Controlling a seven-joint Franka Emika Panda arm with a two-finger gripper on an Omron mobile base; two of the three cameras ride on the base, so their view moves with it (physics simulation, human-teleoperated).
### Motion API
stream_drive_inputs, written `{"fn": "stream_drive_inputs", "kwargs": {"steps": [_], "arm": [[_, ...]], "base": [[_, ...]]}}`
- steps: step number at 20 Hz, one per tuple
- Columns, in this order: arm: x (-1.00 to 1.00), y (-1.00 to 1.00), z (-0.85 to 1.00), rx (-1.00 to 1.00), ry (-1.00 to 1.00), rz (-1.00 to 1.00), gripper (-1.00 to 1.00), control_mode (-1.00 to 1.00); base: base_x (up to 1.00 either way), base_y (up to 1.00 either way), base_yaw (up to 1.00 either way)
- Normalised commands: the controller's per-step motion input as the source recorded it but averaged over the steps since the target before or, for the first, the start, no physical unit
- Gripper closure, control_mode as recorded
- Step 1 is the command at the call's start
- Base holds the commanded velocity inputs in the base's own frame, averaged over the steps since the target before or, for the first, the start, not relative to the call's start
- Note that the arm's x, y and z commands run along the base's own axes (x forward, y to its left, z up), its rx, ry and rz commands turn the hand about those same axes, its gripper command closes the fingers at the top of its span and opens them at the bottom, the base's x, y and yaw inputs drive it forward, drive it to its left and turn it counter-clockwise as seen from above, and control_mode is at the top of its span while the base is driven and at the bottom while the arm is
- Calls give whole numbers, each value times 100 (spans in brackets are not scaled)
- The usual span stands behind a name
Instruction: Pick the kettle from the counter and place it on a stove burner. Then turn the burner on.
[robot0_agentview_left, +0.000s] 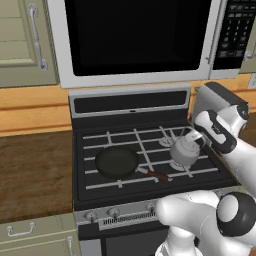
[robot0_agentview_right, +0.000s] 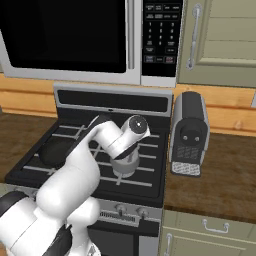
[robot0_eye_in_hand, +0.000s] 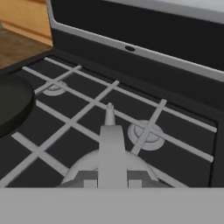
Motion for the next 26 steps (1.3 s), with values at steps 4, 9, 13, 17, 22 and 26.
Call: {"fn": "stream_drive_inputs", "kwargs": {"steps": [4, 9, 13, 17, 22, 26], "arm": [[20, 0, -22, -2, 0, 4, 100, -100], [23, 0, -17, -1, 0, 3, 100, -100], [17, 0, -19, -2, 0, 4, 100, -100], [-6, 0, -14, -7, -2, 3, -100, -100], [-20, 0, -5, -7, -6, 2, -100, -100], [-28, 4, 0, -6, -11, 3, -100, -100]], "base": [[0, 0, 0], [0, 0, 0], [0, 0, 0], [0, 0, 0], [0, 0, 0], [0, 0, 0]]}}
